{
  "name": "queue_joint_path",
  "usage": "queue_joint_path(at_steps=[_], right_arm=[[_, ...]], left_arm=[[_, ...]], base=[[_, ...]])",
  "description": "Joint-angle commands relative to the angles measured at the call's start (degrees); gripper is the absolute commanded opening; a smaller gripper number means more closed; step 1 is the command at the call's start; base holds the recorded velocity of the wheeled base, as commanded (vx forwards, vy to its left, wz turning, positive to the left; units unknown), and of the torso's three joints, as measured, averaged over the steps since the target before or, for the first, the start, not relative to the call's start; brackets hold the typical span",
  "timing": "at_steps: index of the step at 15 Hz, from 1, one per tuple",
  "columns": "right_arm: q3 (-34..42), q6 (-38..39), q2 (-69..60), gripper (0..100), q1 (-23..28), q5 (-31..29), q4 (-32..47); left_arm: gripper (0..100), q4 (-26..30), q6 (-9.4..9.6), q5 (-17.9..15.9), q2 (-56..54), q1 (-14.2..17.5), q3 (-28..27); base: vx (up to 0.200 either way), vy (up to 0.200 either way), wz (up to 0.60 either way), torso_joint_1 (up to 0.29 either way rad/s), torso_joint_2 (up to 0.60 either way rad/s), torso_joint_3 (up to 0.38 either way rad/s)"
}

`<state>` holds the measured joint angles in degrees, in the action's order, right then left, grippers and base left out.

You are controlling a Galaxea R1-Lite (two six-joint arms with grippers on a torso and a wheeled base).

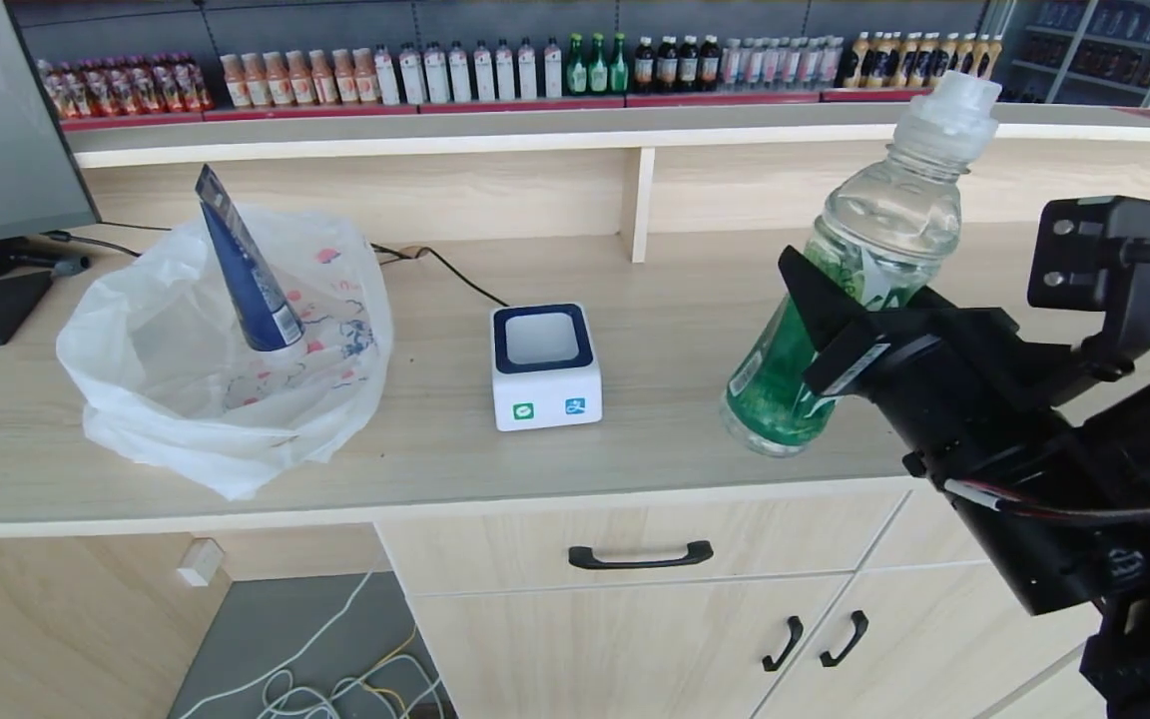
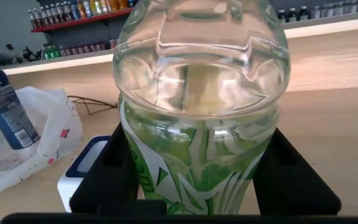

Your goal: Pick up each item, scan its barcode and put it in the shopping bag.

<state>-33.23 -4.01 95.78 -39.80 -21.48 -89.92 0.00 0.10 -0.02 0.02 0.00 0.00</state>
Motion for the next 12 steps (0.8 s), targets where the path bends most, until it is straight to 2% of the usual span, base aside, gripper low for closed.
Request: queue_joint_path(at_steps=[1,2,6,12], right_arm=[[-2.45,-1.26,-0.16,0,1.75,-0.4,-0.08],[-4.74,-1.7,0.02,0,3.24,-0.67,-0.08],[-3.07,-1.61,-0.68,0,6.84,-1.28,-0.08],[-4.91,-1.7,-0.68,0,7.81,-1.2,-0.08]], left_arm=[[100,0.0,-0.01,0.02,-0.02,0.0,0.0],[100,0.0,-0.01,0.02,-0.02,0.0,0.0],[100,0.0,-0.27,0.02,-0.02,0.0,0.0],[100,0.0,-0.54,0.02,-0.02,0.0,0.0]], base=[[0.0,0.0,0.0,0.0,0.0,0.0],[0.0,0.0,0.0,0.0,0.0,0.0],[0.0,0.0,0.0,0.0,0.0,0.0],[0.0,0.2,0.0,0.002,0.0,0.002]])
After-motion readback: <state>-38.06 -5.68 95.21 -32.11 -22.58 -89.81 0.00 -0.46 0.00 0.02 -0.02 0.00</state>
